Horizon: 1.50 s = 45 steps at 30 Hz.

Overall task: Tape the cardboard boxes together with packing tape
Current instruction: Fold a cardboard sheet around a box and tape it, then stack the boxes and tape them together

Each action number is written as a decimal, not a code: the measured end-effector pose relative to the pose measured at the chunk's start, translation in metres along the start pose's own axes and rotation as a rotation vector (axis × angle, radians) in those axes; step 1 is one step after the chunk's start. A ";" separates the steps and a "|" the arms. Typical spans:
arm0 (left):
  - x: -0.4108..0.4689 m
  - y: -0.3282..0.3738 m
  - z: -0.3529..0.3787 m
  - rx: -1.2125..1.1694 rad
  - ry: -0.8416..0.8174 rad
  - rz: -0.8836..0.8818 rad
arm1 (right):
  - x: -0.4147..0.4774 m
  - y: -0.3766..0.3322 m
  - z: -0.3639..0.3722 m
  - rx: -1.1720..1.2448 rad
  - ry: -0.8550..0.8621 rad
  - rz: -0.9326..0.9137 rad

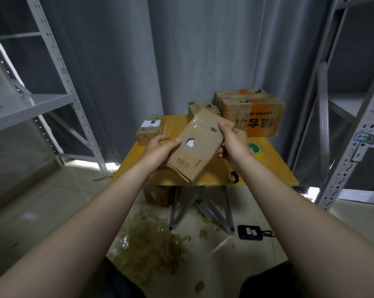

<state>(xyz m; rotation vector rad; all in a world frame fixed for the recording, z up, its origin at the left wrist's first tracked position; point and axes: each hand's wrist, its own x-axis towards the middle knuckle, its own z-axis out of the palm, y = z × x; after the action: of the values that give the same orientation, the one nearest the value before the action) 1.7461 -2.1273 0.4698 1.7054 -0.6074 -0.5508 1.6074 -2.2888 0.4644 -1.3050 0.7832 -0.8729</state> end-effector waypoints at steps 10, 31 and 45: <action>0.013 -0.034 0.005 -0.076 0.033 -0.198 | -0.006 0.045 0.013 0.138 -0.080 0.347; 0.051 -0.068 0.002 0.819 0.164 -0.249 | 0.052 0.072 -0.055 -1.323 0.216 -0.061; 0.024 -0.023 0.030 0.243 -0.065 0.383 | 0.008 -0.001 0.013 -0.119 0.044 -0.260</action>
<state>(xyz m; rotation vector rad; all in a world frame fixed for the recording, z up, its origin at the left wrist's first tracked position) 1.7473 -2.1604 0.4399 1.7402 -1.0551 -0.2666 1.6218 -2.2896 0.4672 -1.5201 0.7176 -1.0774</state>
